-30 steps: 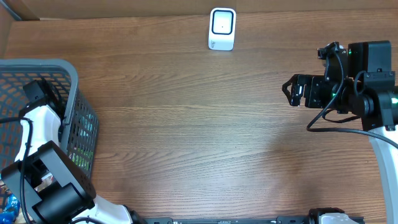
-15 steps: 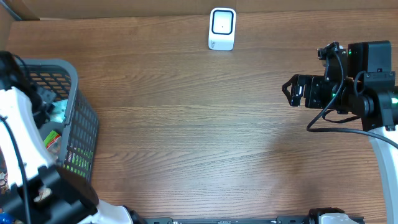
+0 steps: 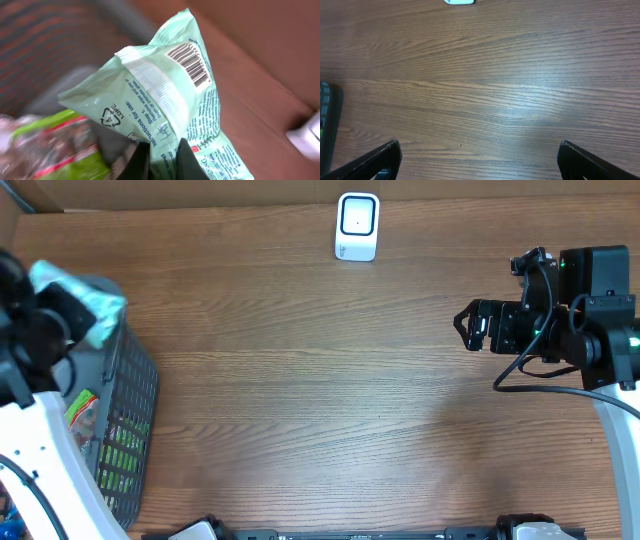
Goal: Scan the item barcode
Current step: 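Lift the mint-green packet out and drop it on the table center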
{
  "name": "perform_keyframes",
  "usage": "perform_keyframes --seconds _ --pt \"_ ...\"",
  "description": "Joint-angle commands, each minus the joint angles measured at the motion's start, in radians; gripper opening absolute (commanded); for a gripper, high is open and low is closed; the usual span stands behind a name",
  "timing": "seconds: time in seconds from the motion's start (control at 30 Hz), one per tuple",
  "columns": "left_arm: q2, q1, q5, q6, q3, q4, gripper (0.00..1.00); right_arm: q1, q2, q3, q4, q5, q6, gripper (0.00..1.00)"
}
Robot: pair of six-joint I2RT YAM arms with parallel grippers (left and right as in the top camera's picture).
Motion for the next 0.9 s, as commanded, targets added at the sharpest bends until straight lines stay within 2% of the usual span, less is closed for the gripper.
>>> perform_keyframes --seconds 0.0,0.07,0.17,0.27,0.37,0.5,0.73,0.87 --pt "-0.010 -0.148 0.153 0.204 0.022 0.013 0.04 -0.003 -0.002 0.029 0.006 -0.010 0.000 1.00" --pt "0.026 -0.290 0.150 0.264 0.021 0.001 0.04 -0.003 -0.002 0.029 0.005 -0.010 0.000 1.00" --pt "0.132 -0.477 0.089 0.266 0.013 -0.021 0.04 -0.003 -0.002 0.029 0.004 -0.010 0.000 1.00" --pt "0.243 -0.570 -0.052 0.163 0.011 -0.061 0.04 -0.003 -0.002 0.029 0.000 -0.010 -0.001 1.00" --pt "0.357 -0.613 -0.102 0.059 0.011 -0.097 0.04 -0.003 -0.002 0.029 -0.003 -0.009 -0.001 1.00" --pt "0.512 -0.639 -0.046 -0.038 0.011 -0.117 0.04 -0.003 -0.002 0.029 -0.002 -0.009 -0.001 1.00" --pt "0.743 -0.718 0.184 -0.042 0.011 -0.089 0.04 -0.003 -0.002 0.029 -0.002 -0.009 -0.001 1.00" --pt "0.787 -0.773 0.281 -0.025 0.011 -0.065 0.04 -0.003 -0.002 0.025 -0.002 -0.008 -0.001 1.00"
